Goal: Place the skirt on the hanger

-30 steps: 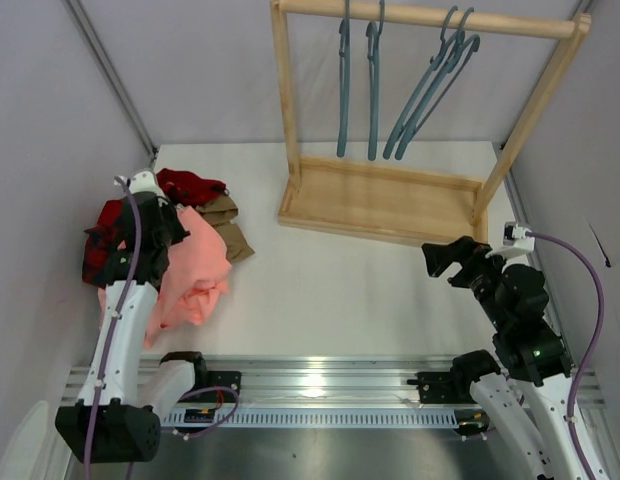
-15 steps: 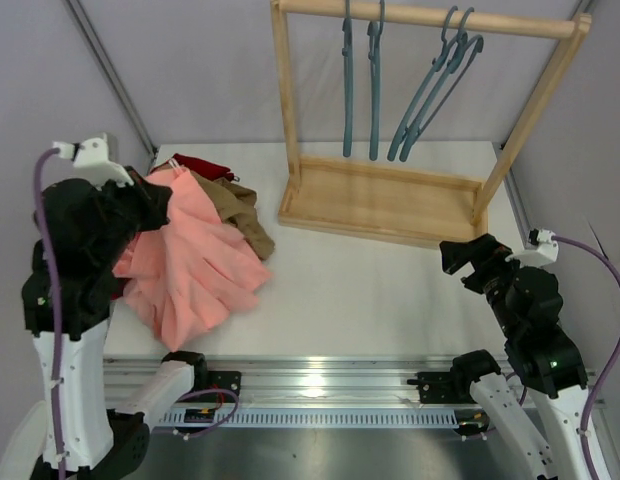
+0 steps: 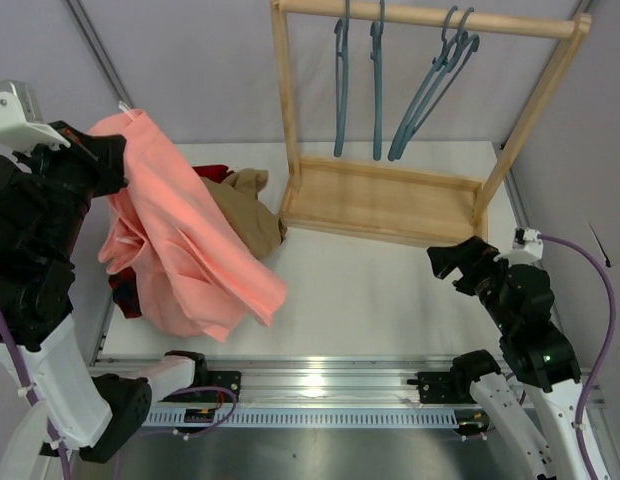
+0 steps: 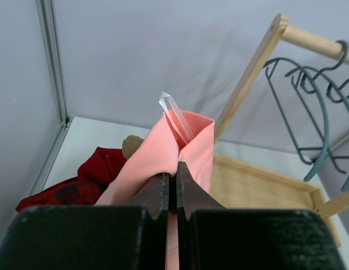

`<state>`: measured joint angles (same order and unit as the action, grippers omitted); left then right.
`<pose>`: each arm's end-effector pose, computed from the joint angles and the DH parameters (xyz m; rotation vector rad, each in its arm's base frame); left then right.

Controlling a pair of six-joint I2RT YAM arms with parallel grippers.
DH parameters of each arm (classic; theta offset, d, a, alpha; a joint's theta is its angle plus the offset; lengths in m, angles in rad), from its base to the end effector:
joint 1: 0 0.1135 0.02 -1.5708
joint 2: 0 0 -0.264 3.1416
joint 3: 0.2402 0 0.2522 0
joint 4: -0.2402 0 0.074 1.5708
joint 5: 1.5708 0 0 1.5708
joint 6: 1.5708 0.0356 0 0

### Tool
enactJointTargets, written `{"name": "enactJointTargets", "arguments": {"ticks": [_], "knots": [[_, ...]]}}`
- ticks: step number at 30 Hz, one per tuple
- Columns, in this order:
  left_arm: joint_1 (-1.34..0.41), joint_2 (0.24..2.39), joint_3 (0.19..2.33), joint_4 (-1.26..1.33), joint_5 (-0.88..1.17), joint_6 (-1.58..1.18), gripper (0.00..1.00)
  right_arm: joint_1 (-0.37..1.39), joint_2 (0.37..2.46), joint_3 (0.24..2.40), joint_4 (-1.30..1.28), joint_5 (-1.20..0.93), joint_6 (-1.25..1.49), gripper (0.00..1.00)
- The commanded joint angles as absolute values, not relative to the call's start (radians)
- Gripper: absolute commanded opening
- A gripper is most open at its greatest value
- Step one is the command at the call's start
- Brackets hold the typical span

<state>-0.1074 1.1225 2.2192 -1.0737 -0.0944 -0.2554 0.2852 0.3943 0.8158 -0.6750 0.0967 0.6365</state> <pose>0.0734 -0.0045 0.5993 -0.1893 1.5402 -0.2141 0.0789 0.0195 0.3424 0.3933 1.8175 0.5591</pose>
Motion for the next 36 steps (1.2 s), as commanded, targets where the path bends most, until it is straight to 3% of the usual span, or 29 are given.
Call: {"name": "enactJointTargets", "arguments": {"ticks": [1,5,10,12,18,19,20,26,34,35,36], "knots": [[-0.114,1.146,2.373,-0.802,-0.056,-0.310,0.00,0.288,0.437,0.761,-0.523,-0.107,0.624,0.99],[-0.115,1.199,2.440,-0.652,0.179,-0.400,0.00,0.290,0.515,0.788,-0.466,-0.146,0.601,1.00],[-0.155,1.337,2.496,-0.488,0.422,-0.586,0.00,0.287,0.574,0.854,-0.575,0.029,0.610,0.99],[-0.280,1.382,2.506,-0.561,0.338,-0.494,0.00,0.287,0.574,0.873,-0.644,0.104,0.618,0.99],[-0.910,1.381,2.312,-0.685,-0.189,-0.212,0.00,0.281,0.506,0.880,-0.804,0.262,0.664,0.99],[-0.955,1.362,2.281,-0.683,-0.313,-0.195,0.00,0.278,0.496,0.888,-0.825,0.287,0.685,0.99],[-0.985,1.338,2.132,-0.663,-0.339,-0.199,0.00,0.276,0.474,0.896,-0.854,0.317,0.690,0.99],[-1.138,1.169,1.752,-0.502,-0.494,-0.298,0.00,0.276,0.457,0.926,-0.874,0.298,0.681,0.99],[-1.339,1.259,1.396,-0.367,-0.445,-0.566,0.01,0.276,0.463,0.933,-0.877,0.233,0.687,0.99],[-1.345,1.276,1.376,-0.341,-0.434,-0.578,0.03,0.276,0.463,0.936,-0.880,0.235,0.690,0.99],[-1.350,1.308,1.374,-0.344,-0.419,-0.589,0.22,0.278,0.463,0.939,-0.885,0.230,0.689,0.99]]}}
